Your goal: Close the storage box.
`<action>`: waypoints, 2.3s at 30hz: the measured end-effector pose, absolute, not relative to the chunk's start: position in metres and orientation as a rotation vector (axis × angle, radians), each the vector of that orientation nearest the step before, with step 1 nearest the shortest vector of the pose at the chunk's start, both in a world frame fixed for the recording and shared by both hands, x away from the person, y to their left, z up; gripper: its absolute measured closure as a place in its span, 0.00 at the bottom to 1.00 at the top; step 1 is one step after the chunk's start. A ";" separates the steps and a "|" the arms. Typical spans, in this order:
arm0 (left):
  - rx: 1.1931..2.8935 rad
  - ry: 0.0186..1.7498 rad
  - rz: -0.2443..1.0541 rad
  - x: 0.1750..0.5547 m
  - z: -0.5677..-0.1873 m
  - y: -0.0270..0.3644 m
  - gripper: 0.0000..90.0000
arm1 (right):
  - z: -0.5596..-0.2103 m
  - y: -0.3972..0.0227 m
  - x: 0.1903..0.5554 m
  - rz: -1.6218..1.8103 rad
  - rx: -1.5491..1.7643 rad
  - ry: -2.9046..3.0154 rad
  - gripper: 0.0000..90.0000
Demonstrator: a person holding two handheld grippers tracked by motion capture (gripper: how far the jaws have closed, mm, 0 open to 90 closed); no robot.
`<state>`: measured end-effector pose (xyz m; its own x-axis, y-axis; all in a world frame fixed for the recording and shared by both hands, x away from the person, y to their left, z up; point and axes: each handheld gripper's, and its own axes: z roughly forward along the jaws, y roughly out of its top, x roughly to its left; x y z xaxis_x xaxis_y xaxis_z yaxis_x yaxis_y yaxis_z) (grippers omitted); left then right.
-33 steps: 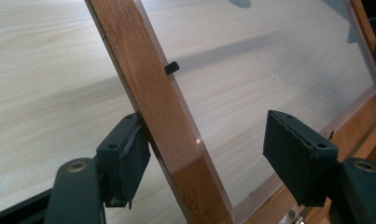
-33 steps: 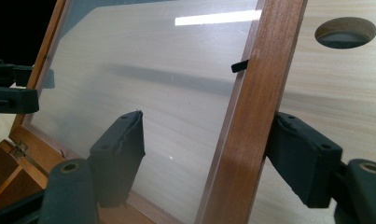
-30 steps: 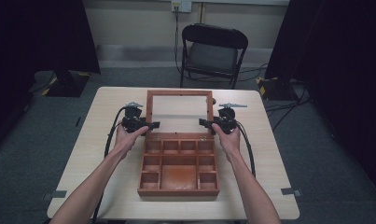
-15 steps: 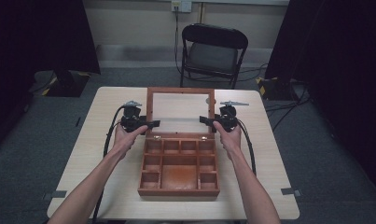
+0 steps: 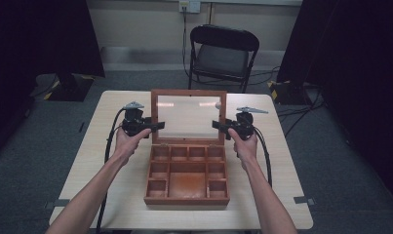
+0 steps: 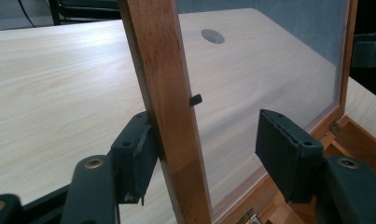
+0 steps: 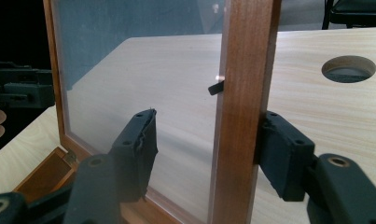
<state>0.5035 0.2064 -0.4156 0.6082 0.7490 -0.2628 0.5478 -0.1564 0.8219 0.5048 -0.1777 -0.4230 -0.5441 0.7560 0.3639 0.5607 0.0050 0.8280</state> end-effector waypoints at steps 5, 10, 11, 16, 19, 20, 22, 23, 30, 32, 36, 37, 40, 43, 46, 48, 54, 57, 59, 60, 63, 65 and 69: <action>1.799 1.044 0.214 0.501 -0.415 0.208 0.41 | -0.421 -0.179 0.502 1.570 1.373 2.087 0.47; 1.795 1.033 0.234 0.494 -0.412 0.208 0.40 | -0.419 -0.180 0.497 1.577 1.345 2.084 0.50; 1.797 1.022 0.235 0.494 -0.412 0.208 0.40 | -0.418 -0.180 0.496 1.575 1.341 2.083 0.50; 1.792 1.005 0.238 0.489 -0.410 0.214 0.51 | -0.415 -0.180 0.492 1.552 1.306 2.098 0.50; 1.796 0.997 0.253 0.486 -0.409 0.214 0.51 | -0.413 -0.179 0.491 1.544 1.299 2.106 0.51; 1.806 0.987 0.262 0.485 -0.408 0.214 0.51 | -0.412 -0.179 0.491 1.538 1.293 2.110 0.51; 1.805 0.985 0.276 0.482 -0.407 0.213 0.50 | -0.410 -0.177 0.490 1.521 1.274 2.116 0.50; 1.801 0.983 0.273 0.481 -0.407 0.213 0.50 | -0.410 -0.177 0.489 1.524 1.275 2.117 0.50; 1.797 0.969 0.277 0.475 -0.405 0.214 0.53 | -0.405 -0.176 0.484 1.528 1.291 2.111 0.51; 1.800 0.964 0.274 0.473 -0.404 0.215 0.54 | -0.404 -0.176 0.483 1.501 1.288 2.122 0.53; 1.793 0.960 0.273 0.471 -0.404 0.215 0.55 | -0.402 -0.175 0.481 1.481 1.301 2.127 0.54; 1.792 0.961 0.274 0.470 -0.404 0.216 0.55 | -0.401 -0.175 0.480 1.480 1.301 2.129 0.54; 1.791 0.958 0.270 0.469 -0.404 0.217 0.57 | -0.400 -0.175 0.478 1.478 1.308 2.134 0.54; 1.788 0.960 0.278 0.466 -0.403 0.218 0.61 | -0.398 -0.175 0.475 1.472 1.311 2.145 0.53; 1.801 0.949 0.288 0.464 -0.402 0.217 0.61 | -0.397 -0.176 0.472 1.470 1.310 2.153 0.53; 1.805 0.950 0.287 0.461 -0.401 0.217 0.62 | -0.396 -0.176 0.470 1.468 1.309 2.161 0.51; 1.813 0.935 0.288 0.455 -0.401 0.219 0.63 | -0.394 -0.176 0.461 1.471 1.320 2.159 0.49; 1.803 0.940 0.273 0.453 -0.400 0.219 0.62 | -0.394 -0.176 0.459 1.472 1.324 2.160 0.49; 1.800 0.935 0.266 0.452 -0.400 0.219 0.60 | -0.394 -0.177 0.457 1.468 1.322 2.167 0.48; 1.799 0.933 0.261 0.451 -0.400 0.220 0.58 | -0.394 -0.177 0.455 1.471 1.323 2.167 0.47; 1.796 0.927 0.255 0.448 -0.400 0.219 0.56 | -0.393 -0.177 0.453 1.466 1.320 2.169 0.47; 1.796 0.927 0.252 0.447 -0.399 0.218 0.55 | -0.393 -0.177 0.450 1.462 1.317 2.166 0.47; 1.794 0.924 0.252 0.444 -0.397 0.219 0.51 | -0.391 -0.177 0.446 1.458 1.308 2.162 0.46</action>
<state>0.4438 0.2185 -0.3973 0.6790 0.6908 -0.2483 0.4690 -0.1481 0.8707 0.4455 -0.1769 -0.3914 -0.5778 0.7675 0.2778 0.5450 0.1094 0.8313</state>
